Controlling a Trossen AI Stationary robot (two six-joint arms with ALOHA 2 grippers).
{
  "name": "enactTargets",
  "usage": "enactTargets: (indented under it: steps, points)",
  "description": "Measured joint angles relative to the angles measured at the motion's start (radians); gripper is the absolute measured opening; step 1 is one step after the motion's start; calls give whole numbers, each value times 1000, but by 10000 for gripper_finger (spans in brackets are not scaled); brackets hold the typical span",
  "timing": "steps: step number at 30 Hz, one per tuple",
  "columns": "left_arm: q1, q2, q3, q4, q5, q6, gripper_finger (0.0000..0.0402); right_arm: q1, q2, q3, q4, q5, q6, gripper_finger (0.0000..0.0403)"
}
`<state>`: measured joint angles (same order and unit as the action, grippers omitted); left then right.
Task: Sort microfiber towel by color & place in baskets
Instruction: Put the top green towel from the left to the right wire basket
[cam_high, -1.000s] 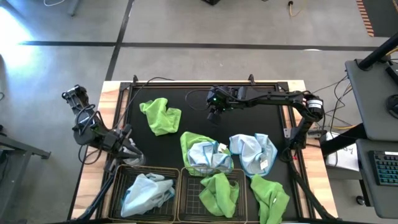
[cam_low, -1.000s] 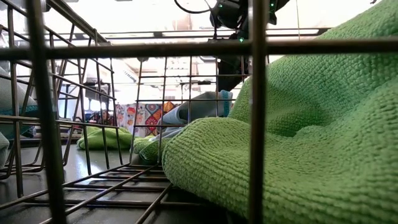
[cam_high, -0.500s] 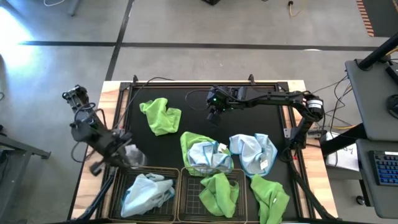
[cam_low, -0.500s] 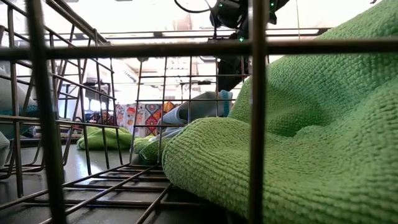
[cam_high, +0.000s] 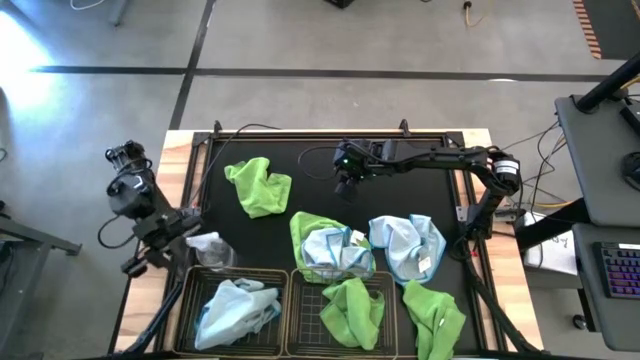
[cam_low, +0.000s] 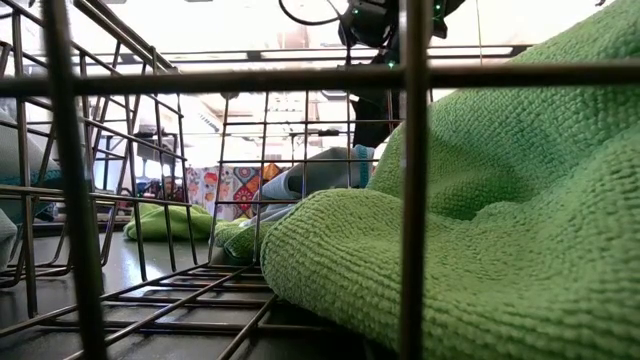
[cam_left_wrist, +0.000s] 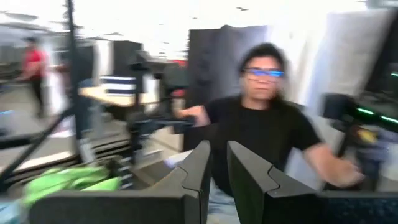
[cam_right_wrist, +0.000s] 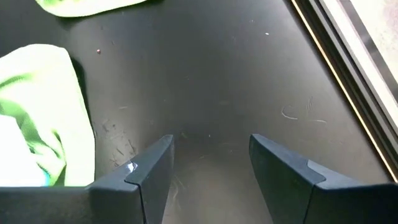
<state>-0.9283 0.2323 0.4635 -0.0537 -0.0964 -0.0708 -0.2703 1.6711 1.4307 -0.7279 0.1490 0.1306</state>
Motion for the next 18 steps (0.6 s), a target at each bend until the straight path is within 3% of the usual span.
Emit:
enactTargets:
  steps: [4, 11, 18]
  points:
    - [1, -85, -28, -26, -164, -40, 39, 4, 0, 0, 0, 0, 3, 206]
    - [1, -213, -97, -29, -195, -4, 39, 11, 0, 0, -1, 0, 2, 206]
    - [0, -224, -123, -51, -355, -11, 39, 11, 0, 0, -6, 0, 7, 206]
